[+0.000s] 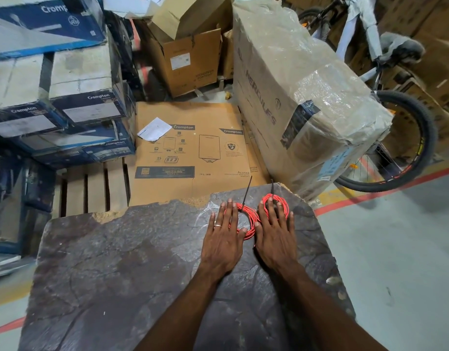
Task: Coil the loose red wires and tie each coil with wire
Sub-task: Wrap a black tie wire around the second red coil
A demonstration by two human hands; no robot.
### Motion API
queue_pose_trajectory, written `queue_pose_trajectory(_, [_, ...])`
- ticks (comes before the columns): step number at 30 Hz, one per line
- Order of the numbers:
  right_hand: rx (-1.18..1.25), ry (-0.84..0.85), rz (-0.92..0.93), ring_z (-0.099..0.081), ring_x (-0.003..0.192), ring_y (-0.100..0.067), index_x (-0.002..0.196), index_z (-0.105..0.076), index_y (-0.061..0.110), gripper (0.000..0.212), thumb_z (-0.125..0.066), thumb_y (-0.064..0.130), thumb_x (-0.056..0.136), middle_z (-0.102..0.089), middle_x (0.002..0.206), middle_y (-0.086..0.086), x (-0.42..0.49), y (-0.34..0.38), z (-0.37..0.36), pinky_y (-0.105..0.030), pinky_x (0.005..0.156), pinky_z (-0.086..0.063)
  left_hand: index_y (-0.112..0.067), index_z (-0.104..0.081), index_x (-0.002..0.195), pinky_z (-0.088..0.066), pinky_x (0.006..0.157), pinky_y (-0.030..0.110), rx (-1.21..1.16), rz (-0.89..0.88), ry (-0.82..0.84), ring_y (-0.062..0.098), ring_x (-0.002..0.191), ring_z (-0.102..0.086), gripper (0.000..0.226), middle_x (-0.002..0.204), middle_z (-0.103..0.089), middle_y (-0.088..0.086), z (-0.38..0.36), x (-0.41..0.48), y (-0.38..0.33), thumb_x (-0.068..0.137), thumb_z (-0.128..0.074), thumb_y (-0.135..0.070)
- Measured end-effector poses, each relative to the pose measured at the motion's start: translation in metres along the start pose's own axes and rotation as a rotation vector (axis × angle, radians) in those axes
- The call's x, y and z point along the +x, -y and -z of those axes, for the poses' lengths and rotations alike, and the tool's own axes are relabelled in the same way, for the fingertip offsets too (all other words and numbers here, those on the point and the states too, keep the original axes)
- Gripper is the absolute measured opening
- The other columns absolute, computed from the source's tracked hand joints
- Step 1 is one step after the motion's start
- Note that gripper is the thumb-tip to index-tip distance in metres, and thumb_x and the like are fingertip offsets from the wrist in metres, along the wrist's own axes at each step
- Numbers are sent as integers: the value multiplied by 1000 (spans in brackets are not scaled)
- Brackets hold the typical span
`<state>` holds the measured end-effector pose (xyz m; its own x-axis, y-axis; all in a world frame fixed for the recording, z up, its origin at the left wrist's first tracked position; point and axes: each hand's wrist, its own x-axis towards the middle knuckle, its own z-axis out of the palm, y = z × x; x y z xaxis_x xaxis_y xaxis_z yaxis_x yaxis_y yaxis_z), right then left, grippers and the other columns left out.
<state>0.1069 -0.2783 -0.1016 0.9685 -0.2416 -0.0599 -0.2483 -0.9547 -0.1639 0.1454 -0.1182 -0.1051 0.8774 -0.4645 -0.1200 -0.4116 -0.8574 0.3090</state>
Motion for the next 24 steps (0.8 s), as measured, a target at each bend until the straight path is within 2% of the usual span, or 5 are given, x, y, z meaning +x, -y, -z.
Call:
queue_pose_trajectory(5, [3,23,20,0,160,-17,164,-8,24,61,-16,43,107,-6,173,1,-6,-3,0,-48,128,-2,-12,5,161,-3,127,46,-5,-14,15,21,156,13,65,169,12,5,1,1,3,108,-11,-47])
queue_pose_trajectory(13, [-8,28,51,1,159,-15,164,-13,23,60,-17,42,107,-9,172,2,-7,-10,0,-45,128,2,-15,7,161,-2,126,48,-4,-20,31,20,155,14,65,169,13,1,2,3,8,106,-6,-48])
queue_pose_trajectory(20, [-20,57,77,6,159,-15,164,-8,23,61,-13,43,106,-4,173,2,-7,-13,3,-48,127,3,-15,8,161,1,126,50,-8,-13,55,21,155,15,65,169,15,1,5,2,7,106,-6,-48])
queue_pose_trajectory(24, [-19,67,90,5,159,-16,164,-10,23,63,-11,43,105,-4,172,2,-7,-11,6,-47,126,8,-18,14,160,7,125,50,-13,-27,71,18,153,24,64,167,21,-2,13,-1,8,106,-4,-49])
